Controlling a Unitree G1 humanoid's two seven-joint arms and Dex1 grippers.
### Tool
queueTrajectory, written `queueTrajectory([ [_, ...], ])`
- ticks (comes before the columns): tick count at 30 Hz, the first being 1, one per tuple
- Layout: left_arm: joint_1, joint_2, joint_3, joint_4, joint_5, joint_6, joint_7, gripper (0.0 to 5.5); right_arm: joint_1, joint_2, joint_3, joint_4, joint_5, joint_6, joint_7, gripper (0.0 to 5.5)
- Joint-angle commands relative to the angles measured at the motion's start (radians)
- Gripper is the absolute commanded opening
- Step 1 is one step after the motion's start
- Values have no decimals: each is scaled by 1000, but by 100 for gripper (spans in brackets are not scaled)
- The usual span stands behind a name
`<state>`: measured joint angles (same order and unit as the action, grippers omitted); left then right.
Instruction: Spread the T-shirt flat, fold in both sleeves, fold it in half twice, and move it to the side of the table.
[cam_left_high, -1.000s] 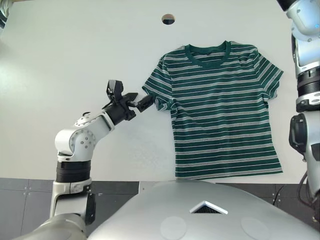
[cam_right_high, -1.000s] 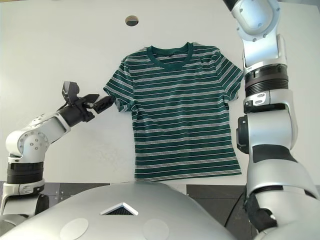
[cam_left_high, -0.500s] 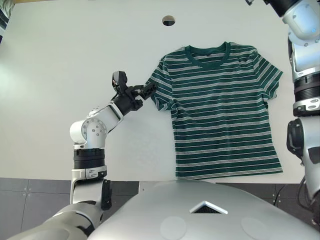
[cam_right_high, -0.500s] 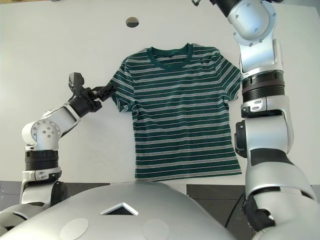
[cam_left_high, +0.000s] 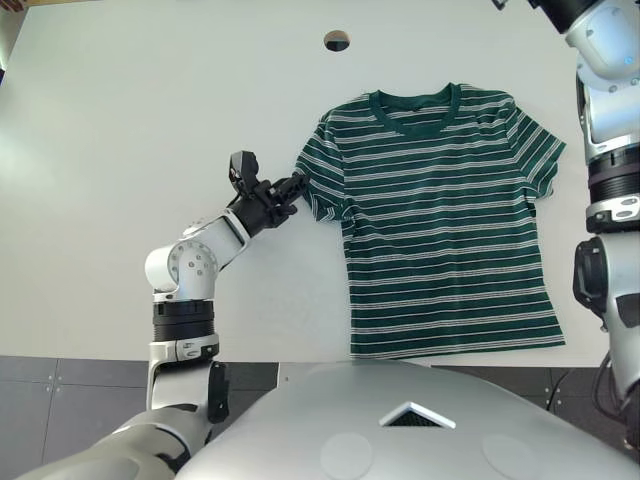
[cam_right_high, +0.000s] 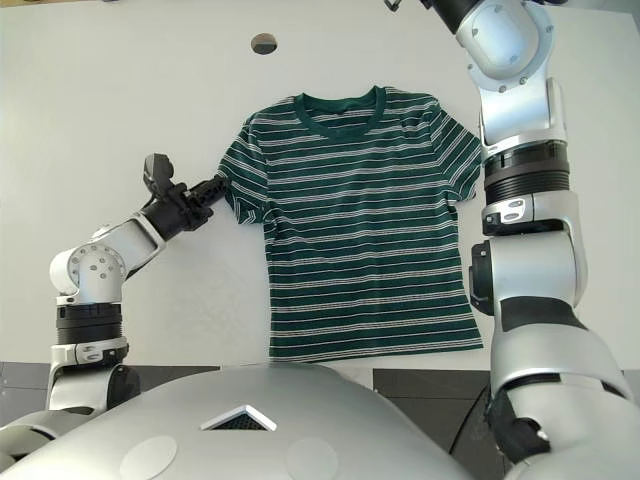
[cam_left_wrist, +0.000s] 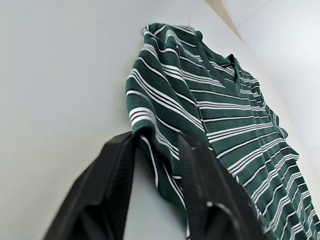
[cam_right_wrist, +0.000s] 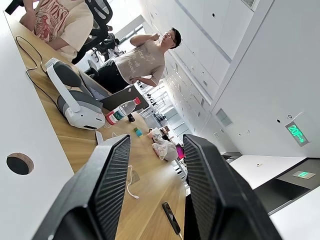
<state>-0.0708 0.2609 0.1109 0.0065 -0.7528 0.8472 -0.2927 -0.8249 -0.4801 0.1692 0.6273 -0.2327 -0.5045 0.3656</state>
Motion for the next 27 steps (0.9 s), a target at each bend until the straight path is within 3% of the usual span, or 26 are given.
queueTrajectory([
  [1,23,-10,-10,21,42,31,18,77,-4,7,-6,-10,4,6,9,194],
  [6,19,-22,4,24,57,29,19,12,-6,8,-6,-2,3,3,9,194],
  [13,-6,6,13,47,106,-34,-24,12,0,9,-7,-1,4,0,7,194],
  [27,-100,118,241,109,74,-29,-42,12,14,44,-4,-13,8,5,9,194],
])
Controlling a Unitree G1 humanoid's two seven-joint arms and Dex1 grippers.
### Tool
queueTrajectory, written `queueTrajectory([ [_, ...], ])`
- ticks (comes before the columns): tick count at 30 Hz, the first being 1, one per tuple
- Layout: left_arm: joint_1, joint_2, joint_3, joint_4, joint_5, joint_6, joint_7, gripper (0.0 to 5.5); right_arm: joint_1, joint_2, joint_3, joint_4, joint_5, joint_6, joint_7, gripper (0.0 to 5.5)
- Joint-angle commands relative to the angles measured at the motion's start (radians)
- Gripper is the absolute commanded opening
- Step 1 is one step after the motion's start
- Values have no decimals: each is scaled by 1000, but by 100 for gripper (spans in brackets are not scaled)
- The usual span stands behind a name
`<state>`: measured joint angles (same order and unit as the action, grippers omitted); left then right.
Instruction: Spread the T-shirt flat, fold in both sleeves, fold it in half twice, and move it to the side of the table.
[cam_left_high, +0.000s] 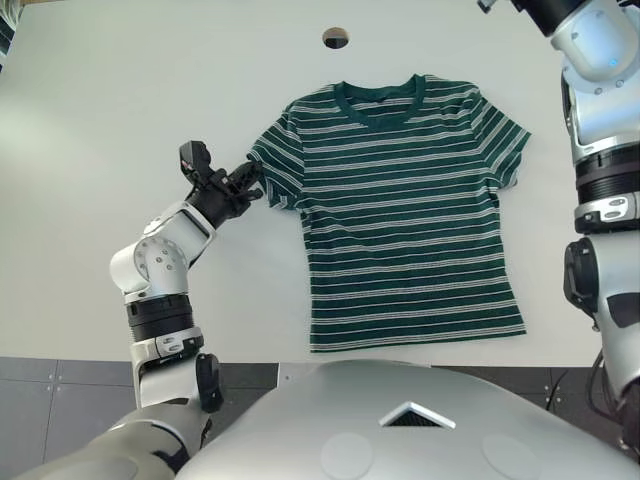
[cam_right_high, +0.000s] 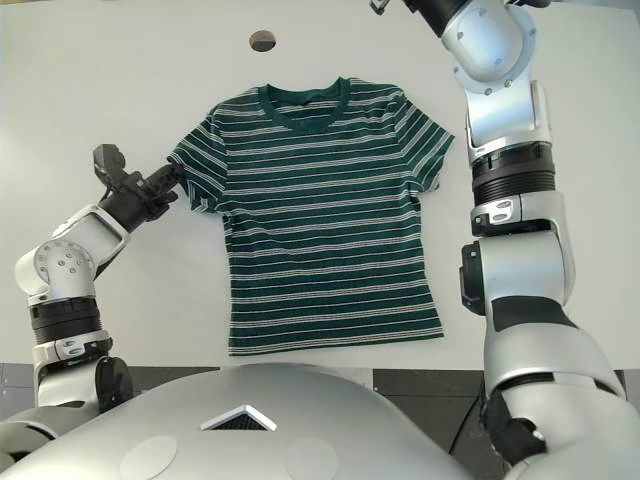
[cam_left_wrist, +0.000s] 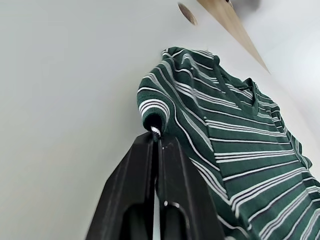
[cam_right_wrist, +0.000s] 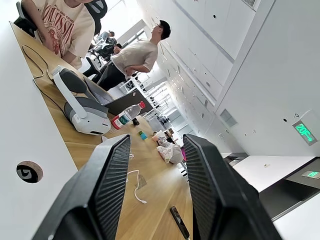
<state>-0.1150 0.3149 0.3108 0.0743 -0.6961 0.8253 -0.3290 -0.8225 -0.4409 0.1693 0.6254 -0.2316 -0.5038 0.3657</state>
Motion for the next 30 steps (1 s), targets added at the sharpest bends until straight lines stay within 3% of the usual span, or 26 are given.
queueTrajectory([
  [1,-77,87,53,66,23,-11,-13,12,13,6,-4,-11,6,5,8,194],
  [5,-146,153,77,169,44,-28,-38,12,17,8,-5,-15,7,6,7,194],
  [12,-183,164,41,238,91,-39,-70,12,35,0,-13,-34,12,10,8,194],
  [17,-212,144,-28,191,127,-31,-81,12,43,-2,-6,-43,6,12,17,194],
  [30,-283,59,-61,131,114,37,-63,12,34,6,3,-42,-4,17,26,194],
])
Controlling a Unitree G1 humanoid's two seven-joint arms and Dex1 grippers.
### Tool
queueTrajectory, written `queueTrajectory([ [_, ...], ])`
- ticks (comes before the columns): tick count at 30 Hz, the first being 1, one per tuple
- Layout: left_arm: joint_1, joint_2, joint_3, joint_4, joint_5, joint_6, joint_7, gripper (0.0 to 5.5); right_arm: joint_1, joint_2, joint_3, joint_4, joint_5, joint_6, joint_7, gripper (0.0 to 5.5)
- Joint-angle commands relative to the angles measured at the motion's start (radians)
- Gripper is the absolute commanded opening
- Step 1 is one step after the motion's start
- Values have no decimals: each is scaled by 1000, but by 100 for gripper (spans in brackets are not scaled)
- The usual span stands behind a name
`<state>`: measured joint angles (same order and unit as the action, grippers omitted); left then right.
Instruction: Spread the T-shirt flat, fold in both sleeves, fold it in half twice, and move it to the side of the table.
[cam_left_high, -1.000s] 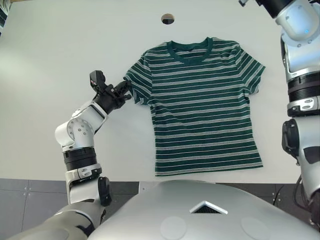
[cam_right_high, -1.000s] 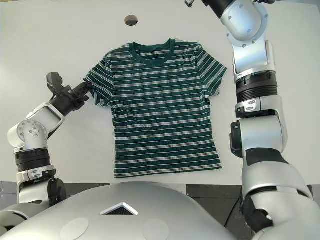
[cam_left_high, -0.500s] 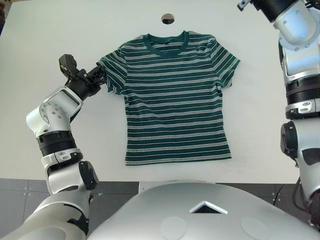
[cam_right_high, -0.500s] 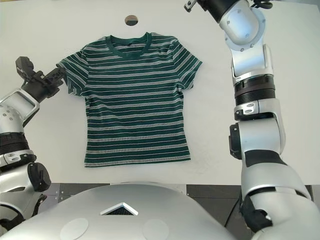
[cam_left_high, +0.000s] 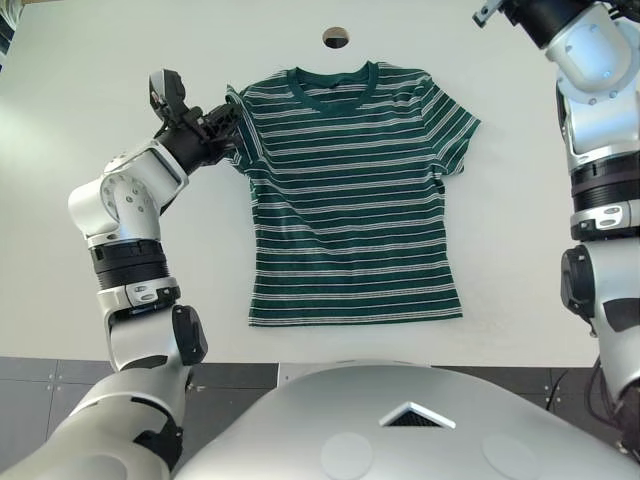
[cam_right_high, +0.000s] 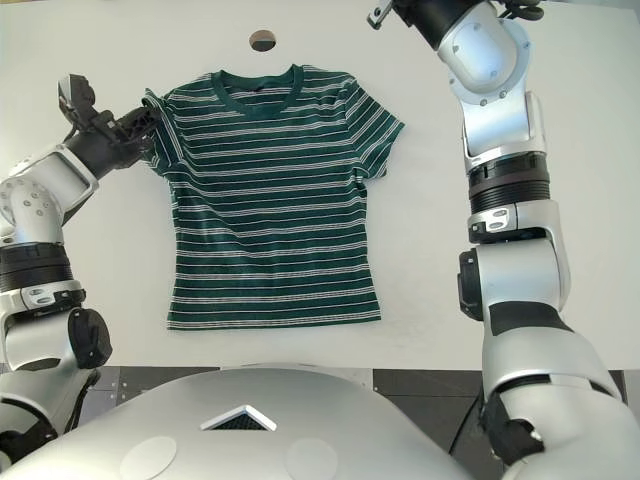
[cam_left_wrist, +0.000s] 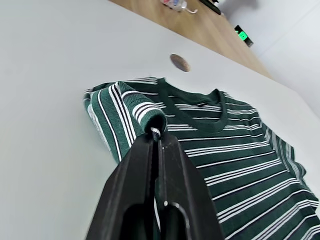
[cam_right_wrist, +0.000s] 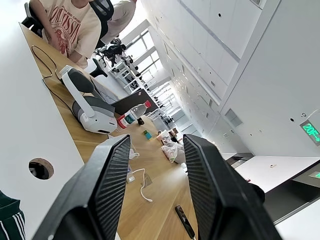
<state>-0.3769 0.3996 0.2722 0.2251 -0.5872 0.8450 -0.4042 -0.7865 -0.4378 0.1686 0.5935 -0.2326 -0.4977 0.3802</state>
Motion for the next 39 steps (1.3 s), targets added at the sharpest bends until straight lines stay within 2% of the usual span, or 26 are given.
queueTrajectory([
  [1,-22,-37,-30,-25,6,22,14,12,1,2,4,-11,-2,12,13,194],
  [16,-58,-152,-99,6,39,10,38,12,30,-4,-1,-25,6,12,23,194],
  [22,-63,-152,-83,38,51,-1,36,117,33,-7,-5,-23,9,18,30,194],
  [26,-46,-170,-70,-25,29,13,41,190,59,-28,7,12,-1,65,71,194],
  [30,-20,-199,-44,-111,-10,28,50,248,114,-34,-32,62,111,270,236,194],
  [32,5,-221,17,-195,-91,50,54,279,146,-31,-93,84,241,497,367,194],
  [36,66,-222,88,-342,-129,-82,32,279,190,-47,-140,95,356,775,499,194],
  [39,105,-216,121,-410,-155,-164,0,279,182,-48,-138,168,358,868,519,194],
])
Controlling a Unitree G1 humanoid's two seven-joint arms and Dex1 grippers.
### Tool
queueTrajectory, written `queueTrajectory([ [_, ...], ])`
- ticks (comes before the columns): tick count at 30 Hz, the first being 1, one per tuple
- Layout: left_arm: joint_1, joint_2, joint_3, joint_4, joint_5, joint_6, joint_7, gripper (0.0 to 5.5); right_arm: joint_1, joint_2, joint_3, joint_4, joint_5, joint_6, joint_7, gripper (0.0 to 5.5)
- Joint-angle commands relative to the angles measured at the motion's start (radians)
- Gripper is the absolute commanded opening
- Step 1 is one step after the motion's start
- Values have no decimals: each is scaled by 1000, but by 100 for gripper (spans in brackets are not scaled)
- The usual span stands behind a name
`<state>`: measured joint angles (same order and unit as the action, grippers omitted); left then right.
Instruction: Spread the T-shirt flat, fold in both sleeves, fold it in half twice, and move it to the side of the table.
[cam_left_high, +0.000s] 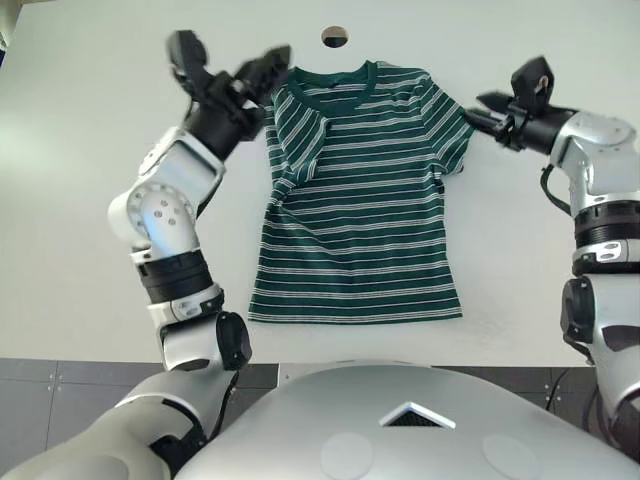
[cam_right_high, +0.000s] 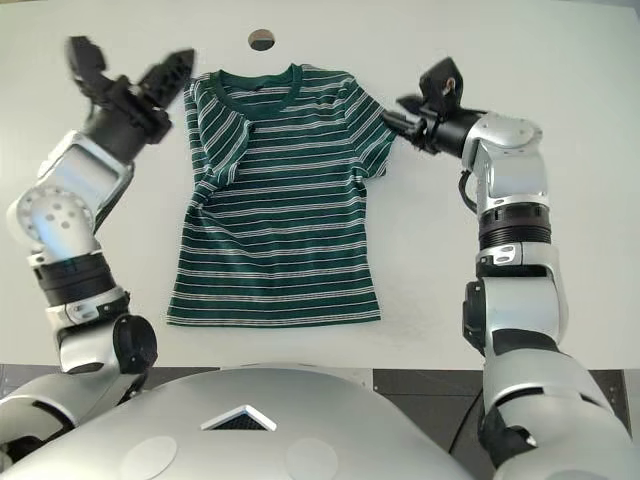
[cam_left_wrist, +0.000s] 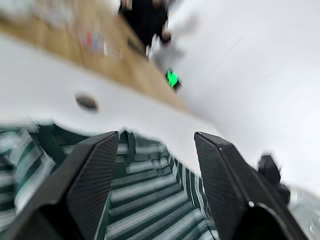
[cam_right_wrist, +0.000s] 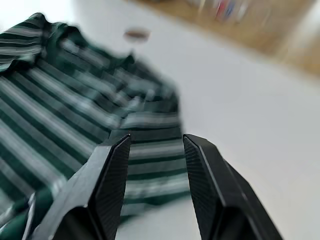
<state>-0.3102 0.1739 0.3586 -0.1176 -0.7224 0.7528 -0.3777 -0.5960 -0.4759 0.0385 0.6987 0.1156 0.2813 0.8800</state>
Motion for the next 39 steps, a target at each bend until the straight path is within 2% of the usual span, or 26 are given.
queueTrajectory([
  [1,45,12,38,-69,-24,-84,-26,279,-13,-9,-5,80,5,101,17,194],
  [7,70,13,37,-70,-24,-121,-1,279,-58,31,15,253,-39,87,-31,194],
  [15,64,15,42,-54,-35,-132,32,279,-119,93,-36,396,-5,118,-55,194],
  [26,44,30,37,-16,-44,-143,46,283,-140,100,-50,425,-14,102,-63,15],
  [34,40,27,21,-4,-44,-155,45,283,-159,98,-62,383,3,122,-52,15],
  [39,37,22,17,4,-48,-159,44,283,-119,114,-50,210,28,205,-21,15],
])
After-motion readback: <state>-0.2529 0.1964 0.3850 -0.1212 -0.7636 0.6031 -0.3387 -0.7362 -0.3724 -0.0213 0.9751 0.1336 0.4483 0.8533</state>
